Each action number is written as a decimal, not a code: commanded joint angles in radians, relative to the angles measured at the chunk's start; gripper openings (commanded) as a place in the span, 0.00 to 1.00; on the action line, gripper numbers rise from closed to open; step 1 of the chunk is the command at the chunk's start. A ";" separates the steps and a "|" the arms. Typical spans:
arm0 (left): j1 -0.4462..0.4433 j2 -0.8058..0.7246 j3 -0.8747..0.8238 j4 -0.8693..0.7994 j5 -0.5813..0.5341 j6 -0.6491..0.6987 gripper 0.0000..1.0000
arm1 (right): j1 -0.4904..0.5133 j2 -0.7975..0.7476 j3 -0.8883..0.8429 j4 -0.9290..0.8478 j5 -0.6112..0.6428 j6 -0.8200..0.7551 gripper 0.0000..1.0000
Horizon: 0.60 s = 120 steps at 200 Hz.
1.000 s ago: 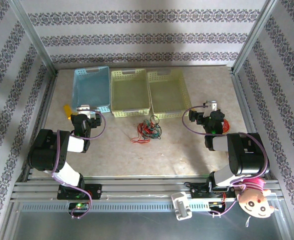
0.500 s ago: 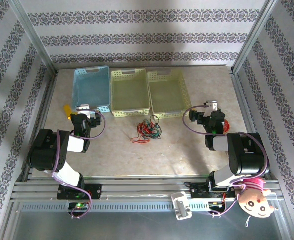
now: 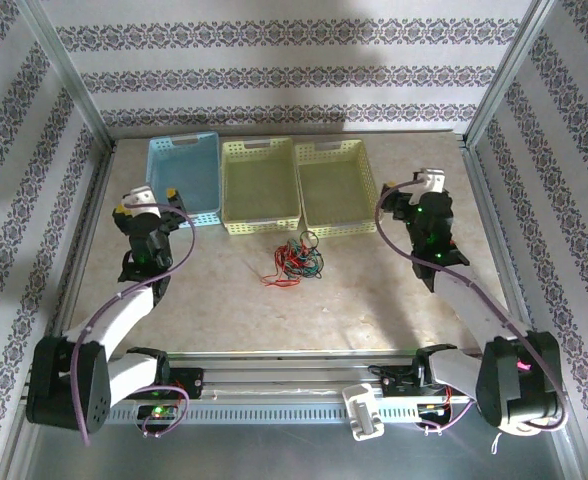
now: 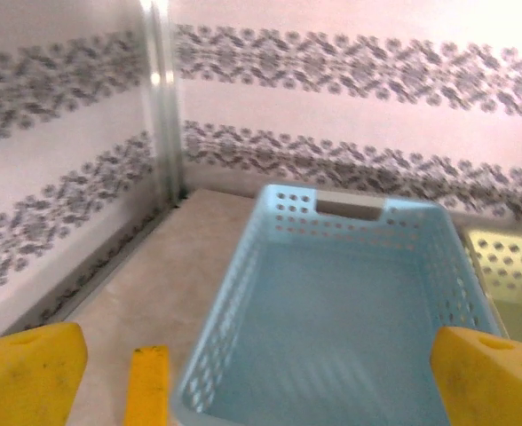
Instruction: Untangle the cables
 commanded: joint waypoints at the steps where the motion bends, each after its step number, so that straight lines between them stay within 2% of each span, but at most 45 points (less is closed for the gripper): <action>1: -0.094 -0.018 0.076 -0.375 -0.129 -0.172 0.99 | 0.123 -0.039 0.046 -0.278 -0.003 0.048 0.89; 11: -0.163 -0.012 0.075 -0.395 -0.111 -0.200 0.99 | 0.206 -0.038 0.058 -0.327 -0.069 0.046 0.89; 40: -0.343 0.055 0.032 -0.310 0.075 -0.307 0.99 | 0.358 0.064 0.083 -0.396 -0.311 0.084 0.88; 55: -0.455 0.119 0.062 -0.290 0.095 -0.324 0.99 | 0.404 0.130 0.097 -0.397 -0.343 0.101 0.85; 70: -0.546 0.189 0.112 -0.292 0.103 -0.309 0.99 | 0.427 0.193 0.135 -0.402 -0.361 0.114 0.77; 98: -0.591 0.301 0.143 -0.262 0.125 -0.366 0.99 | 0.430 0.287 0.218 -0.401 -0.379 0.154 0.60; 120: -0.591 0.333 0.119 -0.197 0.131 -0.435 0.99 | 0.433 0.337 0.274 -0.409 -0.398 0.168 0.54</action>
